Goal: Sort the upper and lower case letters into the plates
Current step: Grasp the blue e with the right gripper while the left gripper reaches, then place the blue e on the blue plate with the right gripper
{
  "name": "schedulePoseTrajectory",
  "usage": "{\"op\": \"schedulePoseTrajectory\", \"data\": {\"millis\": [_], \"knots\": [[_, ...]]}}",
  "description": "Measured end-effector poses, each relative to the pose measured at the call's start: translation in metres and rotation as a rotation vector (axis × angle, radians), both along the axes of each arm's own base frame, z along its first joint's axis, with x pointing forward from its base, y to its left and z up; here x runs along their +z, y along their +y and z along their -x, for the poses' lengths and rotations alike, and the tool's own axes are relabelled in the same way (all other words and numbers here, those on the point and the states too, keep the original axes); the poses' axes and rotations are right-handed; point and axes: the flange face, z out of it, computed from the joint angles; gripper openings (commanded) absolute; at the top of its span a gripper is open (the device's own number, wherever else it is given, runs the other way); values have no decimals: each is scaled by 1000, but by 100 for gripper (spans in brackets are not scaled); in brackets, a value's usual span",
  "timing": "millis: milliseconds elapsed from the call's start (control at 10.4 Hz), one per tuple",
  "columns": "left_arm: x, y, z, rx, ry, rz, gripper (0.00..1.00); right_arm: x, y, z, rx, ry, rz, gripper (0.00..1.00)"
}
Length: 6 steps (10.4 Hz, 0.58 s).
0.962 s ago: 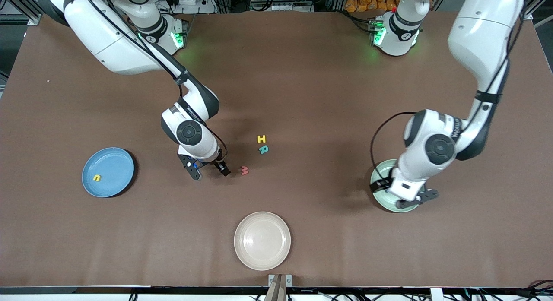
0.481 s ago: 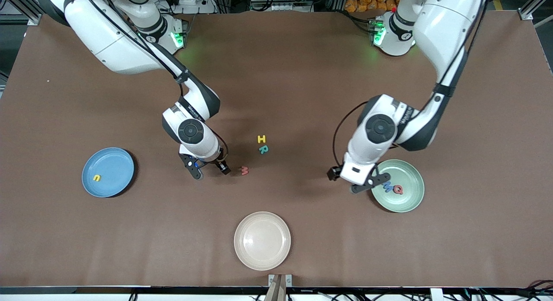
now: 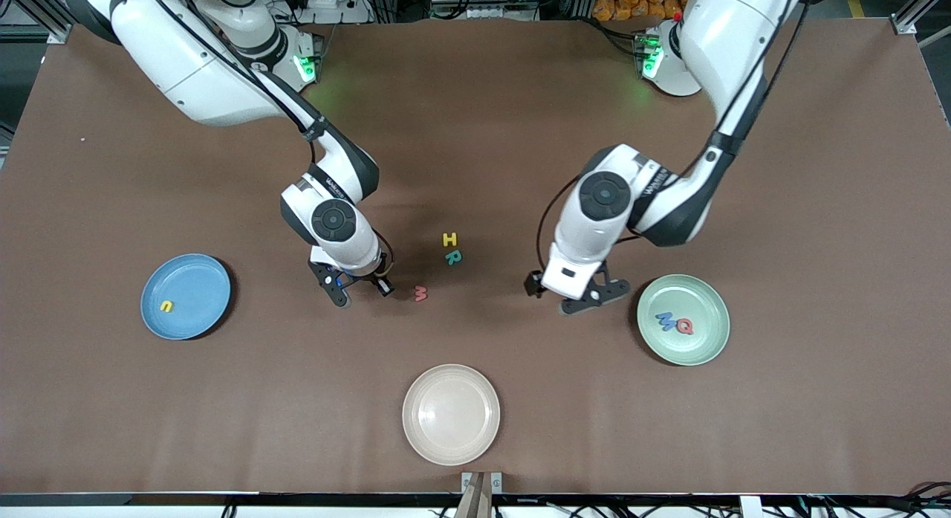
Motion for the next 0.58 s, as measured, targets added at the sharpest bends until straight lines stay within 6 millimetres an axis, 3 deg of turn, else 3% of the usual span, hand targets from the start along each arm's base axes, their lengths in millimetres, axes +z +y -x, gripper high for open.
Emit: {"op": "schedulePoseTrajectory", "data": {"millis": [288, 577], "knots": [[-16, -74, 45, 16, 19, 14, 100, 7, -13, -8, 2, -18, 7, 0], [-29, -126, 84, -103, -13, -15, 100, 42, -74, -38, 72, -38, 50, 0]]}}
